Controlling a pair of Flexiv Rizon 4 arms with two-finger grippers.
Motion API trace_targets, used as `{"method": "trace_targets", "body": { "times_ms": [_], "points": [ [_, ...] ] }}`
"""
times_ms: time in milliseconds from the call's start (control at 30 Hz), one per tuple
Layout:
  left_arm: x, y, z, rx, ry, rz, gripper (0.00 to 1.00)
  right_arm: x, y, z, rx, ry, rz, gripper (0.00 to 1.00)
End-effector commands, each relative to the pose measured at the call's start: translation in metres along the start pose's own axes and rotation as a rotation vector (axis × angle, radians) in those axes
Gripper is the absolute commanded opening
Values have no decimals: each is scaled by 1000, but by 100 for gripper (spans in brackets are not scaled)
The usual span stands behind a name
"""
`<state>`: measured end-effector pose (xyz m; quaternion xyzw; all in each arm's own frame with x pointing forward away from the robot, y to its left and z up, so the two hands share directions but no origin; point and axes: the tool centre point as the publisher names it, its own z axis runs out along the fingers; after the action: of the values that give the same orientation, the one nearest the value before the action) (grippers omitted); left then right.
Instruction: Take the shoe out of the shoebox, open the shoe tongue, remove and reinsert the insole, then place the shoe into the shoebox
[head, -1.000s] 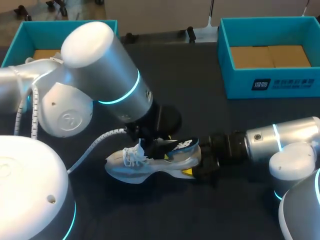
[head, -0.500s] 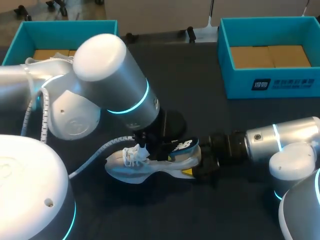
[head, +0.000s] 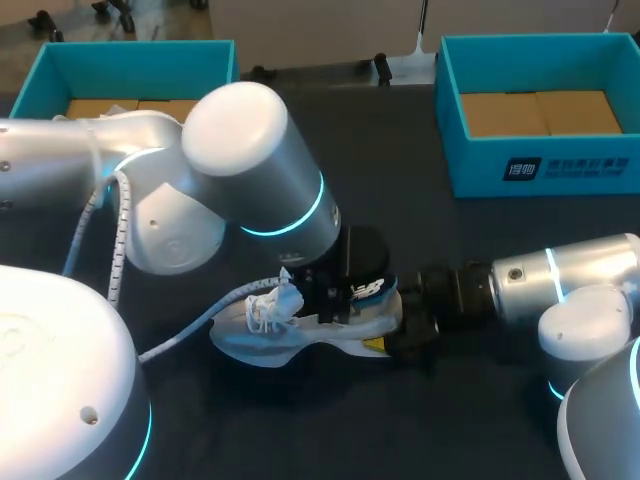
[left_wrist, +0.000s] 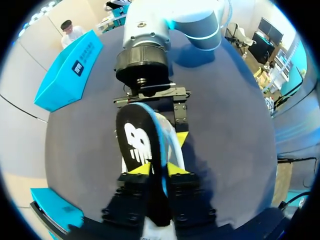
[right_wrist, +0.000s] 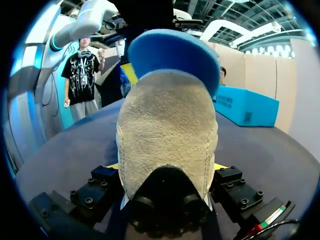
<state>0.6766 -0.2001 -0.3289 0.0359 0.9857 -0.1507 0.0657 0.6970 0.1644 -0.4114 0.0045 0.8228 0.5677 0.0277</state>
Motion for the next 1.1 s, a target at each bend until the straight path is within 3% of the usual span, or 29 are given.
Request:
{"method": "trace_targets", "body": {
  "times_ms": [33,467,500,533,700,733,767,833,1100],
  "points": [
    [0,0,-3,10,-23,-11,0,1,2,1,6,-2,0,0],
    [-14,-16,-11,33,-126,-56,0,1,2,1,6,-2,0,0],
    [-13,-18,-12,32,-133,-55,16,1,2,1,6,-2,0,0],
    [-13,-19,-12,35,-136,-56,38,1,2,1,6,-2,0,0],
    [-1,-18,-14,27,-227,-80,48,1,2,1,6,-2,0,0],
    [2,-17,-13,20,-266,-96,74,1,2,1,6,-2,0,0],
    [4,-16,-13,29,-268,-105,82,1,2,1,6,-2,0,0],
    [7,-14,-13,31,-290,-123,85,1,2,1,6,-2,0,0],
    [7,-6,-10,34,-311,-155,85,1,2,1,6,-2,0,0]
  ]
}}
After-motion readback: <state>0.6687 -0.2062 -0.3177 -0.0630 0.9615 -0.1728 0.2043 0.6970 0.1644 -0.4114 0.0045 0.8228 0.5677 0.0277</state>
